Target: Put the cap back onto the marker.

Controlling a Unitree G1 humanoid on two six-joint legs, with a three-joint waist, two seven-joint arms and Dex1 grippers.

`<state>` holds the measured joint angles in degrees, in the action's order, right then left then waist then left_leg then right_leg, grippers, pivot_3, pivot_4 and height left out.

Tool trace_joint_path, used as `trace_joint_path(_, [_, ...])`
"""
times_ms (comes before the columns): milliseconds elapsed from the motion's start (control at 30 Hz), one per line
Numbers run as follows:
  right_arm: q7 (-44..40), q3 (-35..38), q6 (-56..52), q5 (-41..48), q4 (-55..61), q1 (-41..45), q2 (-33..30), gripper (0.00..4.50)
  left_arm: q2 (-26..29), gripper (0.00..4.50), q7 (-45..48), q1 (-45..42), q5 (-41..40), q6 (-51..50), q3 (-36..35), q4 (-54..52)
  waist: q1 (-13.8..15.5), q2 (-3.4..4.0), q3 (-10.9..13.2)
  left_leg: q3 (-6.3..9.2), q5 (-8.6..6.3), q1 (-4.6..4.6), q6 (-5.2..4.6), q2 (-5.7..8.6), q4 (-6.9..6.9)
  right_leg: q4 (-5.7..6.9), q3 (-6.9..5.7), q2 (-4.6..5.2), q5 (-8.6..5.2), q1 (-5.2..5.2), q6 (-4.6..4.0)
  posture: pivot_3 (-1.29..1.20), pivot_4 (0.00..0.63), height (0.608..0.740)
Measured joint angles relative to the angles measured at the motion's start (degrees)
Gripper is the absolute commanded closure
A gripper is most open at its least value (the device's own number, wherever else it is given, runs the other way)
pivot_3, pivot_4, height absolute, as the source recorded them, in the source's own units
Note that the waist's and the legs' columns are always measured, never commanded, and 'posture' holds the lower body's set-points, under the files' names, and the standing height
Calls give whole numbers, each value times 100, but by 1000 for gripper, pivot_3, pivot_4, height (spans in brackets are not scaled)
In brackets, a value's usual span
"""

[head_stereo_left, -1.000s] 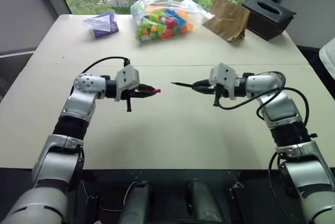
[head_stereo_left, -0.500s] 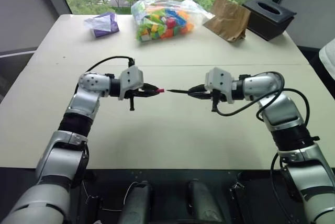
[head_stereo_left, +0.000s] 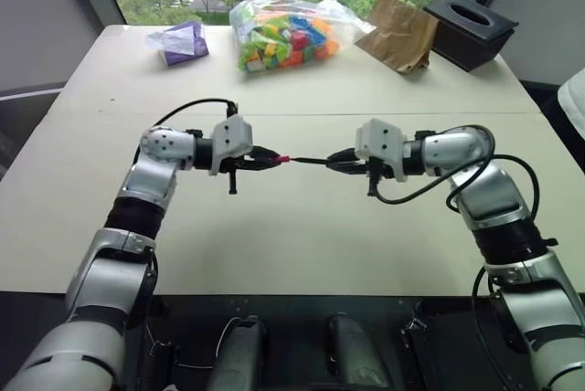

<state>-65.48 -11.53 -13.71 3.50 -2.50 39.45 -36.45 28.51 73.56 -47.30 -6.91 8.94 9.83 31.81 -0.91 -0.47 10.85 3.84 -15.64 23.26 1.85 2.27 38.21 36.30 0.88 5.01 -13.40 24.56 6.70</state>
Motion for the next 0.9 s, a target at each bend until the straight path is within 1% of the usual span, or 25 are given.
trace_joint_path(267, [2, -75, -91, -6, 77, 0, 14, 4487, -78, 4500, 133, -20, -4, -16, 6, -8, -1, 0, 0, 0, 0, 0, 0, 0, 0, 1, 0, 0, 0, 0, 0, 0, 150, 740])
trace_joint_path(667, [-131, -154, -161, -12, 212, 3, -3, 4487, -43, 4500, 444, -25, -6, -83, 2, -66, -2, 0, 0, 0, 0, 0, 0, 0, 2, 2, 0, 0, 0, 0, 0, 0, 150, 740])
trace_joint_path(900, [-253, -121, -356, 7, 357, 34, -31, 4487, -49, 4500, 473, -23, 24, 238, 7, -117, 2, 0, 0, 0, 0, 0, 0, 0, 2, 2, 0, 0, 0, 0, 0, 0, 150, 740])
